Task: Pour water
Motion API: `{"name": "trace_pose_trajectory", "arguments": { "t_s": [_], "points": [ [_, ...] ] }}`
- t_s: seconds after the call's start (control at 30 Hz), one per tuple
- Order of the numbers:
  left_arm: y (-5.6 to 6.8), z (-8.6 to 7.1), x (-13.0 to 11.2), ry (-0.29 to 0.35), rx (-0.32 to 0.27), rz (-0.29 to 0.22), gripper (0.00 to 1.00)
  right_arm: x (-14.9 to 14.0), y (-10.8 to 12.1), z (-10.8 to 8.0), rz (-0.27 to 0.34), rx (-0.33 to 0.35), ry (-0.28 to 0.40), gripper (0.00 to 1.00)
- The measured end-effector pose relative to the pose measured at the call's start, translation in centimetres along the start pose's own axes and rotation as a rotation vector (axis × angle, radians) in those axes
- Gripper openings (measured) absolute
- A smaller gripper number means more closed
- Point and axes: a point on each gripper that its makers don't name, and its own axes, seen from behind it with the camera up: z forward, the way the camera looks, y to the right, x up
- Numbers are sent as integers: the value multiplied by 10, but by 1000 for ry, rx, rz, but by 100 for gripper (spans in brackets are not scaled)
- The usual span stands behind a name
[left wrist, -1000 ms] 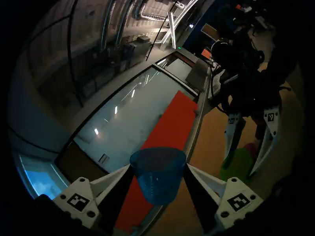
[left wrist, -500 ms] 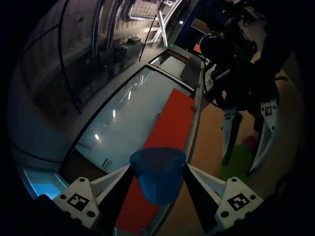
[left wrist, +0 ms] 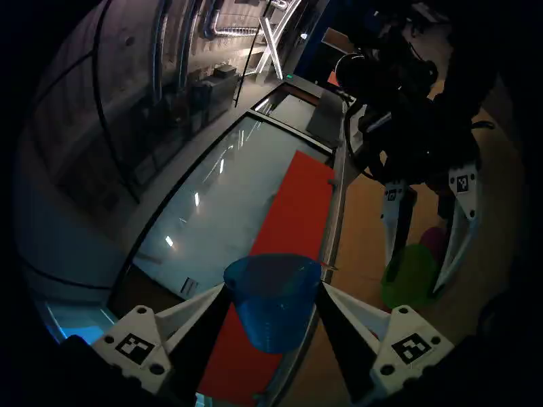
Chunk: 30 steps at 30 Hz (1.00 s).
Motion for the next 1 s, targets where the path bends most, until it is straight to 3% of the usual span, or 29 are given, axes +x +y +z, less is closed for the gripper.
{"name": "trace_pose_trajectory", "arguments": {
  "t_s": [1.0],
  "points": [
    [2,-4,14,6,7,109,85,1,2,-4,-19,-10,0,91]
  ]
}}
